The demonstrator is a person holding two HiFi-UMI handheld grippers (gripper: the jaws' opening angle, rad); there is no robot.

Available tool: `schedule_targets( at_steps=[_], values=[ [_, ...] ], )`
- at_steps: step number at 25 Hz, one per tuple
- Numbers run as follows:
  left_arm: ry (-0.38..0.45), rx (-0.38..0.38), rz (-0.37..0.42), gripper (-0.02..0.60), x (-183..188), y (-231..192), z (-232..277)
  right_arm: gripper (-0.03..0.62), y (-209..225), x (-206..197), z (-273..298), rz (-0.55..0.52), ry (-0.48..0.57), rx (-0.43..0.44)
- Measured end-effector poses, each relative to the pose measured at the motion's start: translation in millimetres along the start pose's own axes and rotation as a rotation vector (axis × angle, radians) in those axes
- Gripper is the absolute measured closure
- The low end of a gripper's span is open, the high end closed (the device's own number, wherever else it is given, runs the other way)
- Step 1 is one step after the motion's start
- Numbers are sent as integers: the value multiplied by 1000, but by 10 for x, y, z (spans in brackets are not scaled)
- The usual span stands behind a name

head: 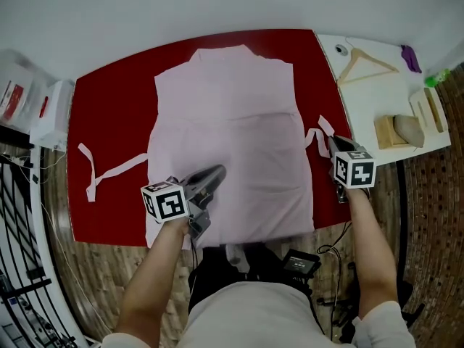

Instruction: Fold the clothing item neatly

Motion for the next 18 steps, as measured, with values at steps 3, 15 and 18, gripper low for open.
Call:
schedule_targets(
  at_steps=[3, 15, 18],
  values=[
    [-22, -17, -11, 574, -7, -9, 132, 565, -59, 25, -5, 1, 4, 4],
    [-59, -67, -44, 574, -70, -5, 550, 566, -245, -2, -25, -1, -6, 29],
    [-48, -82, -68, 574, -63, -11, 601, 566, -347, 46, -26, -18, 4, 48]
  ],
)
Point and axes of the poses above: the fingertips, and each gripper's own axes: z forward along the fingers, y to its right, x out of its top, the point moved 10 cm from there along -z, backward along the fingers, and after that the axes turned 3 degrees about x, right-handed, at the moved point
